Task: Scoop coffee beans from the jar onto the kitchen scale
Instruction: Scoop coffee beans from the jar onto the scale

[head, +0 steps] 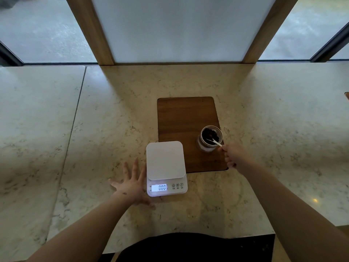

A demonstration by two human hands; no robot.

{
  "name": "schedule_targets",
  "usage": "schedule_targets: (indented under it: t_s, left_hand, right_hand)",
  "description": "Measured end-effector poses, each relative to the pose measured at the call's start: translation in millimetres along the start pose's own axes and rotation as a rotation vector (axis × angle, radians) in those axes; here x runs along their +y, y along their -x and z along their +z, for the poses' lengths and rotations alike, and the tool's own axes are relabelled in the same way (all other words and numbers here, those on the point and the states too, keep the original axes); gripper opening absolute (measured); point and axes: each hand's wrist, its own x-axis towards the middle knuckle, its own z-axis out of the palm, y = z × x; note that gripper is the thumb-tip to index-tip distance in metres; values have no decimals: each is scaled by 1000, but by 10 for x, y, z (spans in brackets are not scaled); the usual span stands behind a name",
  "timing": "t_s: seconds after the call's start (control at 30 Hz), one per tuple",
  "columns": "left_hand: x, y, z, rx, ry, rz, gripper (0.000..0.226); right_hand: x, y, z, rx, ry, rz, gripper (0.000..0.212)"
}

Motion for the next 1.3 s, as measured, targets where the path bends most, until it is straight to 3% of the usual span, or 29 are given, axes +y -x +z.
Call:
schedule_targets:
  t_s: [0.83, 1.3]
  left_hand:
    - [-20, -4, 11, 2, -1, 10, 162]
    - [-6, 12, 1, 2, 4, 10, 164]
  right_hand:
    - [42, 35, -87, -31, -138, 26, 28]
    - [-140, 346, 95, -89, -86, -110, 24]
